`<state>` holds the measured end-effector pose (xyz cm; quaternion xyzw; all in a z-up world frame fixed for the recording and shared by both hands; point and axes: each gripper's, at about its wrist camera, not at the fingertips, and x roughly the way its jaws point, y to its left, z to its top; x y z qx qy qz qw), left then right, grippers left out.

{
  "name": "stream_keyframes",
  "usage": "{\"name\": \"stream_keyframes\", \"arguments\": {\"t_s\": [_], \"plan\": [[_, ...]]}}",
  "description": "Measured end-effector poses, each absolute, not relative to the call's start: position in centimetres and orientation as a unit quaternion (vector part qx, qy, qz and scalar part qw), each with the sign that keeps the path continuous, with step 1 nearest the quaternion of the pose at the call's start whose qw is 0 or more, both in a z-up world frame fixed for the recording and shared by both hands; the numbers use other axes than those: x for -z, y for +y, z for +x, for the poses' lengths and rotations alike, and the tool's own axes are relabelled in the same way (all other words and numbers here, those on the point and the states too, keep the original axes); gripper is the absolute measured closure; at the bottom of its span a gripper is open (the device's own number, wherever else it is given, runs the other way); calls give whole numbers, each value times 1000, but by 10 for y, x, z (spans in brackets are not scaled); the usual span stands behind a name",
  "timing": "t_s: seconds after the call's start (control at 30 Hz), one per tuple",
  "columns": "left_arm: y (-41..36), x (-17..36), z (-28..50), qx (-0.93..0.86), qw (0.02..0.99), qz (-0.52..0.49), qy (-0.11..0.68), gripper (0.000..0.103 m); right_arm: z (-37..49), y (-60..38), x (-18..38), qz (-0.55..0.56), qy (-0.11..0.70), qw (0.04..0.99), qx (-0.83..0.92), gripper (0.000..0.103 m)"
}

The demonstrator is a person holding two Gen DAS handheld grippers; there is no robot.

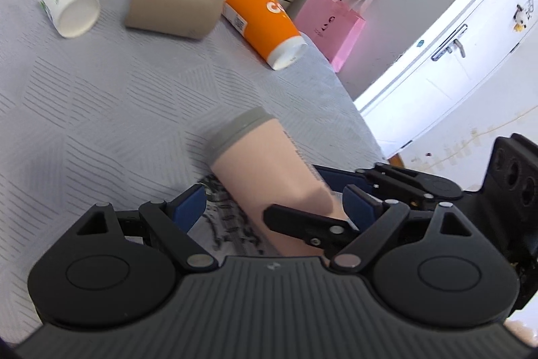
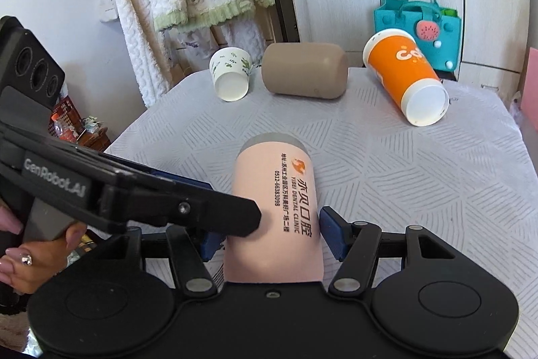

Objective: Flip cup upright
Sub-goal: 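Lower the upright pink tumbler onto the table with the right tool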

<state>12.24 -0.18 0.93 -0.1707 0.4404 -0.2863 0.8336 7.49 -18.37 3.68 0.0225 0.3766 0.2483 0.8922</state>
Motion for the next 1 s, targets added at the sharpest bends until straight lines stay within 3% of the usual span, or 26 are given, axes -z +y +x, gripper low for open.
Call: {"name": "stream_keyframes", "arguments": {"t_s": [0.13,0.6,1.0], "plan": [[-7,-2,130,297,810,-206,462,23,82,-188,-37,40,399,878,-260,37],[-6,20,148,289,798,-240,471,29,100,-196,-40,30,430,853,-295,37],[-4,-7,136,291,845,-179,411,37,103,-199,-45,35,406,858,-313,37]]}}
